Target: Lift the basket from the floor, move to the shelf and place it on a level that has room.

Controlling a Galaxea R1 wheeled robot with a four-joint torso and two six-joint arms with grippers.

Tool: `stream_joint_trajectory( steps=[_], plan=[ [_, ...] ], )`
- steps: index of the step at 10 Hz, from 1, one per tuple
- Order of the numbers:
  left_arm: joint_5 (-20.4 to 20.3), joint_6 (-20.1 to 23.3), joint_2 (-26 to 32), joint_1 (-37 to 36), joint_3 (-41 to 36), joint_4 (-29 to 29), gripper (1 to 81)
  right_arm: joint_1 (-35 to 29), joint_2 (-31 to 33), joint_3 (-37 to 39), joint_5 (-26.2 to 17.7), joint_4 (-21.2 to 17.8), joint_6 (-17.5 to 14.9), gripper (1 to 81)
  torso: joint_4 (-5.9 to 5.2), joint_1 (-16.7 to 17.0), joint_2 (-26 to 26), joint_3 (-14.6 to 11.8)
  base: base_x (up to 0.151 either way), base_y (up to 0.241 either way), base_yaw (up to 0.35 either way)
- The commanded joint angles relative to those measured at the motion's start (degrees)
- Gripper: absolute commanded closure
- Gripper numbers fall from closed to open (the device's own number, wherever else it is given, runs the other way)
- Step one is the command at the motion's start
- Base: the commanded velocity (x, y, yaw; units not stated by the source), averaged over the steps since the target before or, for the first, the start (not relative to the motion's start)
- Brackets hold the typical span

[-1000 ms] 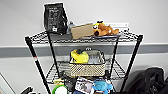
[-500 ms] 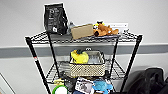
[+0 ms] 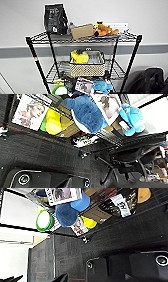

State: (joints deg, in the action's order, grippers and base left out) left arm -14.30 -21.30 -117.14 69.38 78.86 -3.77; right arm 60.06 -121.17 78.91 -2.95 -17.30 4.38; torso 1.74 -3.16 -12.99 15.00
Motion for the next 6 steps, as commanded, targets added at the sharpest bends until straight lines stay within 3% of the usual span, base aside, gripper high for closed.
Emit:
stream_joint_trajectory(
  steps=[1, 6],
  plan=[
    [-0.1, 0.3, -5.0, 1.7, 7.2, -2.9, 1.0, 1.0, -4.2, 6.3, -2.6, 3.7, -0.2, 1.0, 0.0, 0.0, 0.0, 0.0, 0.0, 0.0, 0.0],
    [0.4, 0.2, -17.7, 7.1, 23.7, -5.2, 1.0, 7.0, -15.2, 21.0, -2.8, 6.9, -0.2, 1.0, 0.0, 0.0, 0.0, 0.0, 0.0, 0.0, 0.0]
  ],
)
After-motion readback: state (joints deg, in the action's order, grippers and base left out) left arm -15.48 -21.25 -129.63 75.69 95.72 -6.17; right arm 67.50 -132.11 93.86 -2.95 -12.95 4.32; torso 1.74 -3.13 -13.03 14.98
